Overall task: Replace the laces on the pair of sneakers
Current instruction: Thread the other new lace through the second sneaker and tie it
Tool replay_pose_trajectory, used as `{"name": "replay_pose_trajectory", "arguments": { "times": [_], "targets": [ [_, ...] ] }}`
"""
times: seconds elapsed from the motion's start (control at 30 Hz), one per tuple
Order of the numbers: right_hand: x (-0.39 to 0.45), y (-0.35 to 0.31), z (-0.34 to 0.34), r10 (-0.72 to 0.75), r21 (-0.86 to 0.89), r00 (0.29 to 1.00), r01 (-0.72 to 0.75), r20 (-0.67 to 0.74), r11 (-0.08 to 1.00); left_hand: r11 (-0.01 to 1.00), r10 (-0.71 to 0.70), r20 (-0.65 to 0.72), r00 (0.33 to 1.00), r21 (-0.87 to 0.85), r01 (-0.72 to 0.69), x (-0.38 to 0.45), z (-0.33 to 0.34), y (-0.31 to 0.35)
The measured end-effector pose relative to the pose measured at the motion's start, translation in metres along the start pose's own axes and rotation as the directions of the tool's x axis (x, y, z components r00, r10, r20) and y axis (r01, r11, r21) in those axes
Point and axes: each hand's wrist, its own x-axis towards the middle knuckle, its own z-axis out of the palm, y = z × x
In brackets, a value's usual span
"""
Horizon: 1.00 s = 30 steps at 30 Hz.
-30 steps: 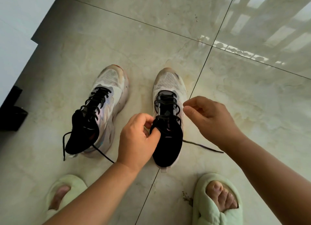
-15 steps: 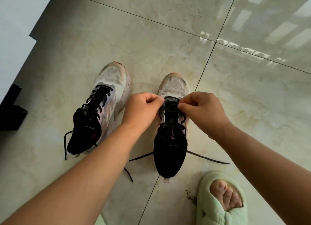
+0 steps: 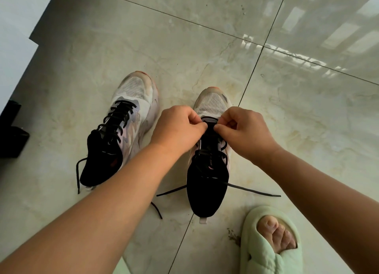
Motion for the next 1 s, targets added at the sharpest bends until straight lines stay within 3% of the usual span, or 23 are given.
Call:
{"name": "replay_pose_trajectory", "arguments": {
  "times": [0.1, 0.33, 0.53, 0.63, 0.73, 0.8, 1.0],
  "targets": [
    [-0.001, 0.0, 0.002, 0.016, 0.015, 1.0, -0.016, -0.014, 1.0, 0.998, 0.001, -0.002, 1.0, 0.066, -0.001, -0.001, 0.001, 0.005],
    [-0.008, 0.004, 0.008, 0.201, 0.171, 0.976, -0.185, -0.082, 0.968, 0.941, -0.106, 0.036, 0.994, -0.32, 0.112, -0.007, 0.005, -0.01],
    [-0.016, 0.008, 0.012, 0.282, 0.27, 0.945, -0.231, -0.167, 0.935, 0.965, -0.029, -0.08, 0.996, -0.263, 0.007, -0.01, 0.01, -0.018],
    [-0.022, 0.009, 0.012, 0.246, 0.265, 0.951, -0.193, -0.184, 0.945, 0.971, 0.002, -0.177, 0.984, -0.235, -0.044, -0.022, 0.014, -0.018],
    [-0.03, 0.01, 0.003, 0.095, 0.185, 0.984, -0.067, -0.149, 0.98, 0.918, -0.049, -0.075, 0.996, -0.397, 0.015, -0.027, 0.011, -0.02],
    [-0.032, 0.01, -0.003, 0.015, 0.115, 0.996, -0.005, -0.091, 0.993, 0.918, -0.035, -0.019, 0.999, -0.395, 0.024, -0.027, 0.005, -0.021],
    [-0.026, 0.004, -0.008, 0.074, 0.201, 0.995, -0.088, 0.073, 0.976, 0.855, -0.074, 0.11, 0.991, -0.505, 0.12, -0.029, -0.001, -0.021]
  ]
}}
